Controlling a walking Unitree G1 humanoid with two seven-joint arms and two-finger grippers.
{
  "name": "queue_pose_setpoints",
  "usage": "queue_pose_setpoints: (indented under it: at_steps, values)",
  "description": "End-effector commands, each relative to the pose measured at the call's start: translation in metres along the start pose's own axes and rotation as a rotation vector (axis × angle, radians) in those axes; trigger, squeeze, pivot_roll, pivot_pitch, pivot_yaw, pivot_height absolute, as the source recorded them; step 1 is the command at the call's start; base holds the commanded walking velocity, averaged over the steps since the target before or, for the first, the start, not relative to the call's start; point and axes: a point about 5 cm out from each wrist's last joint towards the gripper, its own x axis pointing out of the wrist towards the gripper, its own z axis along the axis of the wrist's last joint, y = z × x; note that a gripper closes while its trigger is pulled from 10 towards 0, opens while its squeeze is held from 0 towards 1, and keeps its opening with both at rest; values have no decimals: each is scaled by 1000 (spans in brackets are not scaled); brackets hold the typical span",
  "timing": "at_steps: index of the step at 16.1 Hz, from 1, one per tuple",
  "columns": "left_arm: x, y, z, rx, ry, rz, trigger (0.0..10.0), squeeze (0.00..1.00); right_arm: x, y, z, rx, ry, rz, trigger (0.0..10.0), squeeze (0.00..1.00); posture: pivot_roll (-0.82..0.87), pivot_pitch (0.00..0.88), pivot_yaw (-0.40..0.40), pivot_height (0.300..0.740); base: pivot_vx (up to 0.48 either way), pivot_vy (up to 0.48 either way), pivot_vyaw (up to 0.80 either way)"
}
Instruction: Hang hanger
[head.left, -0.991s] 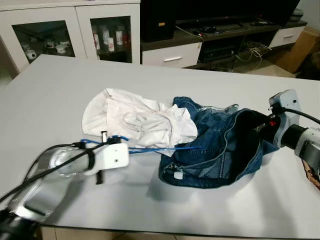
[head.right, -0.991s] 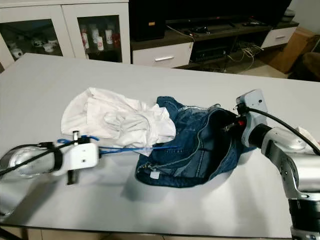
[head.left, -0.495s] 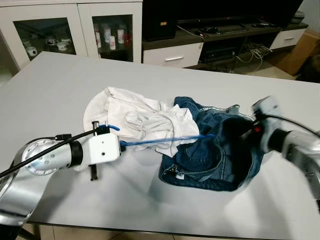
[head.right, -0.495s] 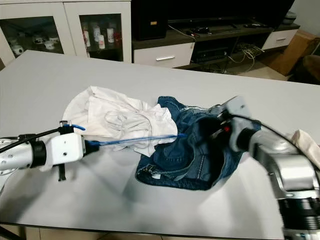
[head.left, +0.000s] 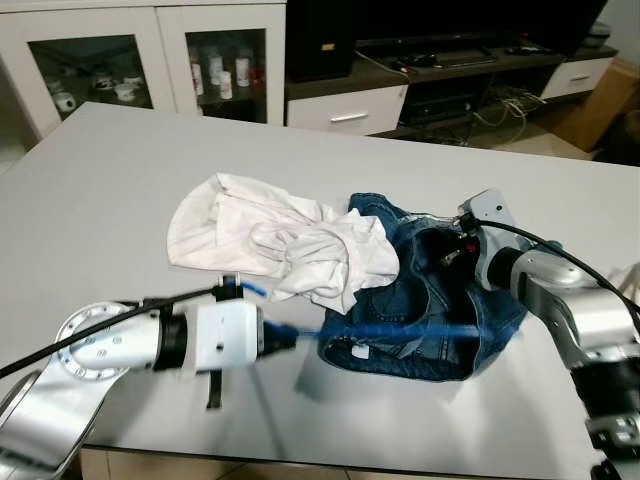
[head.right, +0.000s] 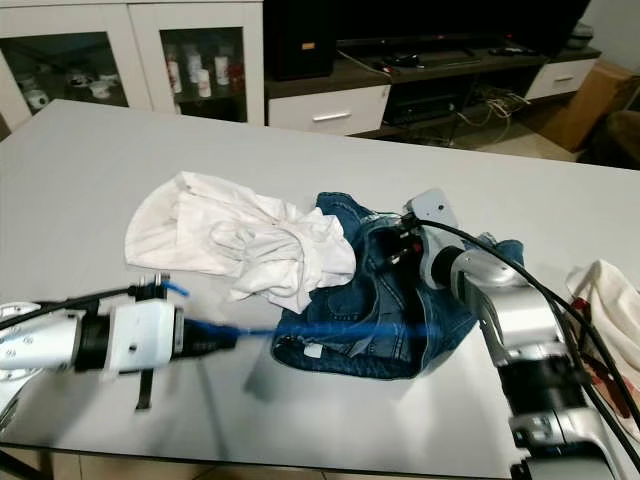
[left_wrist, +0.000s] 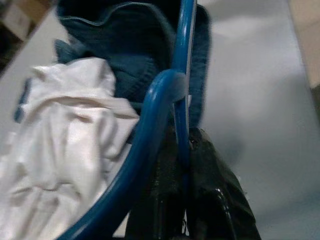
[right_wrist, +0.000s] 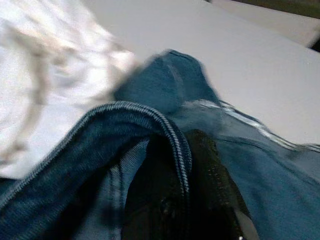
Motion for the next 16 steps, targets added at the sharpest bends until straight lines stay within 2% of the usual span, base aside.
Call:
queue_pose_setpoints:
  at_steps: [1,4,6,8,11,16]
  values:
    - [1,-11,-2,-33,4,-81,10000,0,0,-11,5,-2,-15,-68,0,0,46,60,-99,740,0,0,0]
    - [-1,-21,-16,-49,99,-131,10000,0,1,-22,16,15,-55,-128,0,0,52,62,-100,740,0,0,0]
    - [-2,-22,-17,-55,117,-137,10000,0,-1,-25,23,24,-86,-131,0,0,53,61,-98,740,0,0,0]
    - [0,-19,-20,-47,140,-112,10000,0,-6,-16,35,16,-129,-39,0,0,52,59,-97,740,0,0,0]
    - [11,-10,-30,-15,220,-49,10000,0,-17,3,48,-9,-176,57,0,0,40,55,-91,740,0,0,0]
    - [32,7,-37,-26,292,35,10000,0,-28,14,64,0,-228,66,0,0,18,48,-84,740,0,0,0]
